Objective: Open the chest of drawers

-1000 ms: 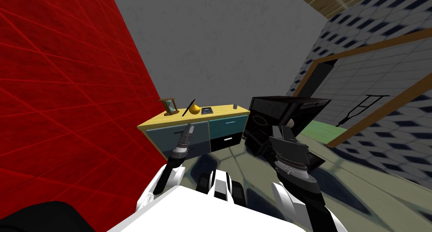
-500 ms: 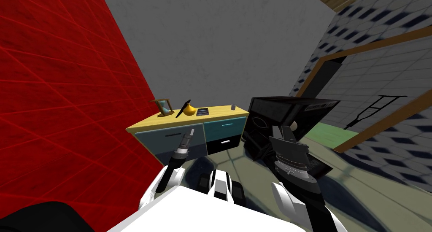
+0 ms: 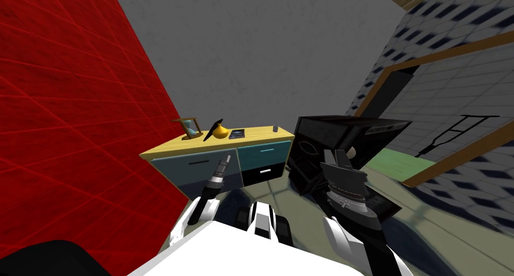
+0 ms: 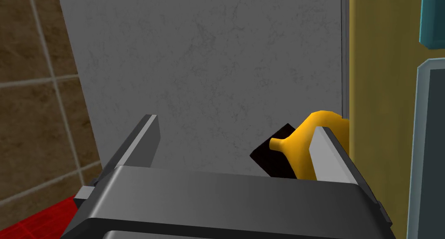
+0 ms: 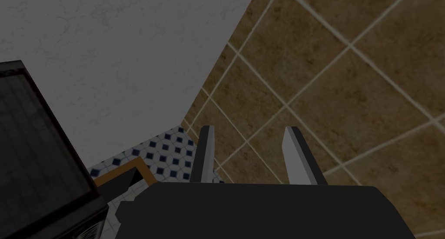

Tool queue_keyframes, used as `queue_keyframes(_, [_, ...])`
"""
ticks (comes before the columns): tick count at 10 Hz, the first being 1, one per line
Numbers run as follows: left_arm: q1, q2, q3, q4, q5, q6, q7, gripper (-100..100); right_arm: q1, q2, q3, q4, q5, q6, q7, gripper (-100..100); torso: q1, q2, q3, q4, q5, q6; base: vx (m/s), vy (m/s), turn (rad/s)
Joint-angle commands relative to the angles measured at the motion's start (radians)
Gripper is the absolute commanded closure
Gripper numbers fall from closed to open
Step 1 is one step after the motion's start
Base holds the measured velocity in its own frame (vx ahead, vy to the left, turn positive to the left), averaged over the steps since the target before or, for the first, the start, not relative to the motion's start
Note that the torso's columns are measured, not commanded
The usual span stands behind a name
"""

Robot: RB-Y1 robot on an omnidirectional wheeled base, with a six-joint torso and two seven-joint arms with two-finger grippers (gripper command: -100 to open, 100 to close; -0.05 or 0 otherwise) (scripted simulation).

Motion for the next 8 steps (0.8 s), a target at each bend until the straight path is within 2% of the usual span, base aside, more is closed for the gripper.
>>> queue_keyframes(1, [-0.017, 0.010, 0.015, 0.068, 0.003, 0.004, -0.008, -100, 0.000, 0.000, 0.000, 0.000, 0.000, 0.000, 0.000, 0, 0.002, 0.001, 0.000, 0.000, 0.000, 0.000, 0.145, -0.178, 0.047])
queue_keyframes(4, [-0.035, 0.018, 0.032, 0.146, 0.007, 0.004, -0.015, -100, 0.000, 0.000, 0.000, 0.000, 0.000, 0.000, 0.000, 0, 0.001, 0.000, 0.000, 0.000, 0.000, 0.000, 0.159, -0.180, 0.050])
queue_keyframes(8, [-0.056, 0.016, 0.052, 0.232, 0.011, 0.003, -0.024, -100, 0.000, 0.000, 0.000, 0.000, 0.000, 0.000, 0.000, 0, 0.005, 0.003, 0.002, 0.001, 0.001, 0.000, 0.099, -0.135, 0.032])
